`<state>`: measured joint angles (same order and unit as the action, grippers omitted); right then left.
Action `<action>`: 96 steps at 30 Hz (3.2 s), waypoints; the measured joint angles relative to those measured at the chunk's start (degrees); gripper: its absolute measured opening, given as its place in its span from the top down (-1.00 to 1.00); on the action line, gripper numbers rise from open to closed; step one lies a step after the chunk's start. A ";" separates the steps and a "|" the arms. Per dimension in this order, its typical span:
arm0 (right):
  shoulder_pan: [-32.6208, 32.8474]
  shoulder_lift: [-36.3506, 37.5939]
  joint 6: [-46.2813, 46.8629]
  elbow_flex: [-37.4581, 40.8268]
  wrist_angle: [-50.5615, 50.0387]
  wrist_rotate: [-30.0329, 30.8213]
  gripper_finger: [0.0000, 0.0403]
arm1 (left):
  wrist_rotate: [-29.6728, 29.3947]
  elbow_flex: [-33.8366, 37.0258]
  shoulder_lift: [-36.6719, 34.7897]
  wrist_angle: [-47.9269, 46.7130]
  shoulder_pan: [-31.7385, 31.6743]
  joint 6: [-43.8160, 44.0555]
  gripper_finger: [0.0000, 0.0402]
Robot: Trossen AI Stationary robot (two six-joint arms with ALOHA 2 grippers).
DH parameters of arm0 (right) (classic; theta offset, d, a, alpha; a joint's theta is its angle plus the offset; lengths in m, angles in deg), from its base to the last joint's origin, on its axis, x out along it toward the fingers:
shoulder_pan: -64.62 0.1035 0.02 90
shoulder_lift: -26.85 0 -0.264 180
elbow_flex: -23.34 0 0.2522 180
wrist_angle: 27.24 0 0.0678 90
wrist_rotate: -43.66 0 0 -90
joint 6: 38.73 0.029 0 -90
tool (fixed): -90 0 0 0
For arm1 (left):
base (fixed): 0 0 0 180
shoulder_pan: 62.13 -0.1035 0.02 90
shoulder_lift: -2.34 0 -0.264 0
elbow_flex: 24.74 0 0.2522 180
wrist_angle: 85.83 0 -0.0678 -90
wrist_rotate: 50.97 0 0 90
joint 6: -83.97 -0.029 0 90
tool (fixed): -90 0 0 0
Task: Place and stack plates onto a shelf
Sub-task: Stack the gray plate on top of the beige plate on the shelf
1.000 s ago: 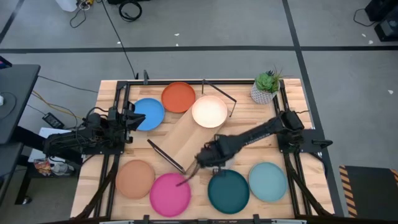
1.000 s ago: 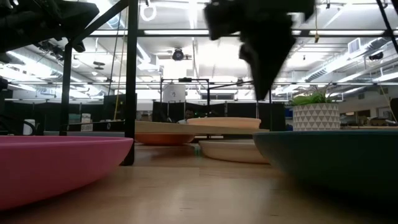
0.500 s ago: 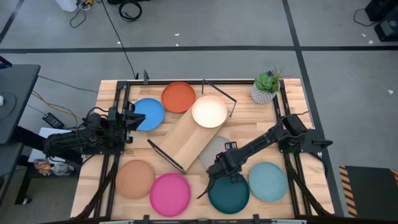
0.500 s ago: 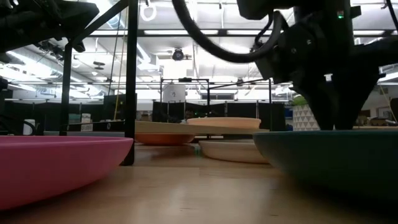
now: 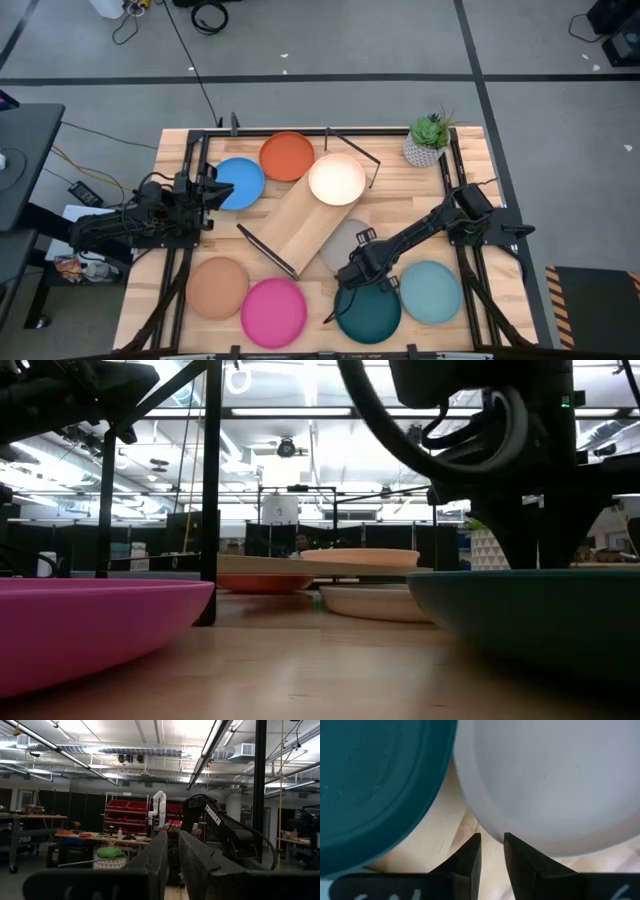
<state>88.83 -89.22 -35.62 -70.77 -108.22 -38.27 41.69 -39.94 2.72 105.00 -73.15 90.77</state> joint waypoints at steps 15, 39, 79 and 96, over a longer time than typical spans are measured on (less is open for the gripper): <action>-1.16 0.00 -18.24 0.00 0.12 0.25 0.59 | 0.00 0.00 0.00 0.00 0.00 0.02 0.73; -1.88 0.20 -7.48 5.25 -3.03 -7.22 0.88 | 0.00 0.00 0.00 0.02 0.02 0.02 0.73; -13.82 10.23 -18.38 -13.42 1.97 15.41 0.93 | 0.00 0.00 0.00 -0.01 0.01 0.02 0.73; -22.91 10.25 -24.11 -2.65 11.44 14.78 0.91 | 0.00 0.00 0.00 -0.01 0.01 0.02 0.73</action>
<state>65.92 -78.97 -59.72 -73.42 -96.77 -23.49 41.69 -39.94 2.72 104.99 -73.14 90.80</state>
